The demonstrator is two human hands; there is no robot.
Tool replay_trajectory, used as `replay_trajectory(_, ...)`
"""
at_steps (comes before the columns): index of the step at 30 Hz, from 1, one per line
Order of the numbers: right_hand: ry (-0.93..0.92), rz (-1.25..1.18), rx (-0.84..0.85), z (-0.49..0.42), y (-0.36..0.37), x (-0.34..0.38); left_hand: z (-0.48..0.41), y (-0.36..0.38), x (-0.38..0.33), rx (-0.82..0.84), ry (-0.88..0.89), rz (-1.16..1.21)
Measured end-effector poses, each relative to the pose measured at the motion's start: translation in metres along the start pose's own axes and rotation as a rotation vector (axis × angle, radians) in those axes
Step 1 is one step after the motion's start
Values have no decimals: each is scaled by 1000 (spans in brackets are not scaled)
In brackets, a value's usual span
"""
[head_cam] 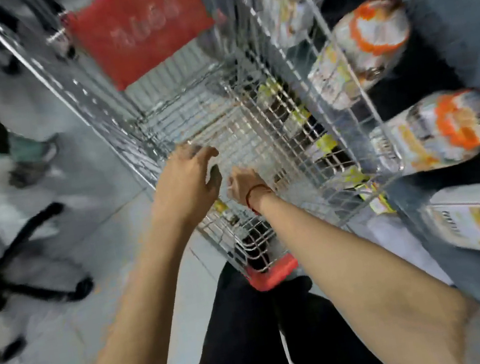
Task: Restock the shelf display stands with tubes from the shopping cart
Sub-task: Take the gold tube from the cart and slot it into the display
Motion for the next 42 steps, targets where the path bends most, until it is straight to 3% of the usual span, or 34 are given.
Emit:
replay_trajectory(7, 84, 71, 40, -54, 77, -25, 2, 18, 22, 13, -26, -122)
replay_trajectory(11, 87, 39, -8, -59, 85, -33, -1, 28, 17, 28, -32, -139)
replay_trajectory(20, 17, 165, 169, -61, 81, -34, -1, 29, 14, -46, -68, -185)
replay_trajectory(28, 80, -545, 126, -25, 10, -27, 0, 22, 10, -64, -82, -164)
replay_trajectory(30, 48, -658, 46, -7, -16, -27, 0, 20, 7, -45, -99, -92)
replay_trajectory(35, -110, -618, -230, 63, -95, -31, -1, 17, -29, -34, -68, 70)
replay_trajectory(42, -220, -665, -701, 204, -199, -56, -22, 1, -161, -60, 248, 198)
Point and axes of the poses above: each hand's wrist, its own z-axis away from the middle knuckle, its own y-axis out of the palm, x = y × z, the point moved 6 cm from there along -z, towards the middle knuckle, and after that the axes turned 6 degrees about -y, right-handed, at the moved point
